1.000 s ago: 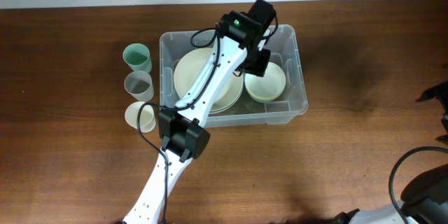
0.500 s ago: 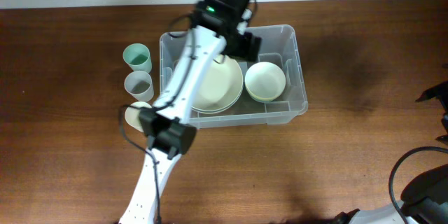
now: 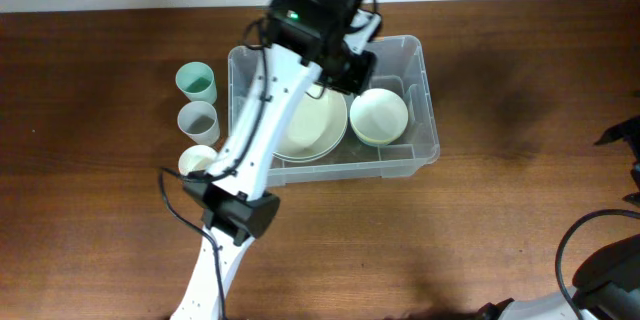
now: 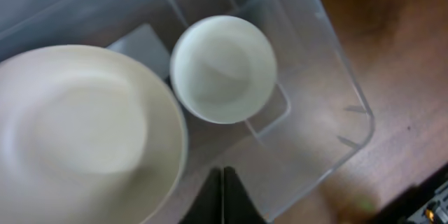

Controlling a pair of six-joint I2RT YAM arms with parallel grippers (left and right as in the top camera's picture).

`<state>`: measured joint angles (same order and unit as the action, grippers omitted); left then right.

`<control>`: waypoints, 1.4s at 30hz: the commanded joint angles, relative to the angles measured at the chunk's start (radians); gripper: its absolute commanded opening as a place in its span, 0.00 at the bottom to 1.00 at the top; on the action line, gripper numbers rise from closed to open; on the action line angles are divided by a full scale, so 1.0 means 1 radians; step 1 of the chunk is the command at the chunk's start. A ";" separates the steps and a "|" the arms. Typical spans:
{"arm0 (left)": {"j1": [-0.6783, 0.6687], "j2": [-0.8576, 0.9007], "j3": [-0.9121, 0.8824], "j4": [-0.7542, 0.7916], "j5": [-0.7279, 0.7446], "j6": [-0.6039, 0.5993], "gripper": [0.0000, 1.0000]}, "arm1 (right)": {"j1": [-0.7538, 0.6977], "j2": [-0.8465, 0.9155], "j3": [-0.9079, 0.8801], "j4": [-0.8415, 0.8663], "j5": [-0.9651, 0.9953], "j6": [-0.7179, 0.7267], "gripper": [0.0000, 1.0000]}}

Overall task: Pack container
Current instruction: 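Lower the white bowl onto the yellow bowl and release it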

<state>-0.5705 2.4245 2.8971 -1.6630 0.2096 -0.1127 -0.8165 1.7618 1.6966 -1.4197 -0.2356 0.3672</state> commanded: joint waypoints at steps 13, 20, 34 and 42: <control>-0.085 0.014 -0.264 0.113 0.008 0.018 0.01 | -0.002 -0.003 -0.006 0.000 0.005 0.008 0.99; -0.126 0.014 -0.353 0.174 0.008 0.016 0.01 | -0.002 -0.003 -0.006 0.000 0.005 0.008 0.99; -0.129 0.015 -0.504 0.283 0.008 -0.006 0.01 | -0.002 -0.003 -0.006 0.000 0.005 0.008 0.99; -0.129 0.016 -0.539 0.303 0.011 -0.006 0.01 | -0.002 -0.003 -0.006 0.000 0.005 0.008 0.99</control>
<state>-0.7029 2.4275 2.3653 -1.3659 0.2100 -0.1162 -0.8165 1.7618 1.6966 -1.4197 -0.2356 0.3676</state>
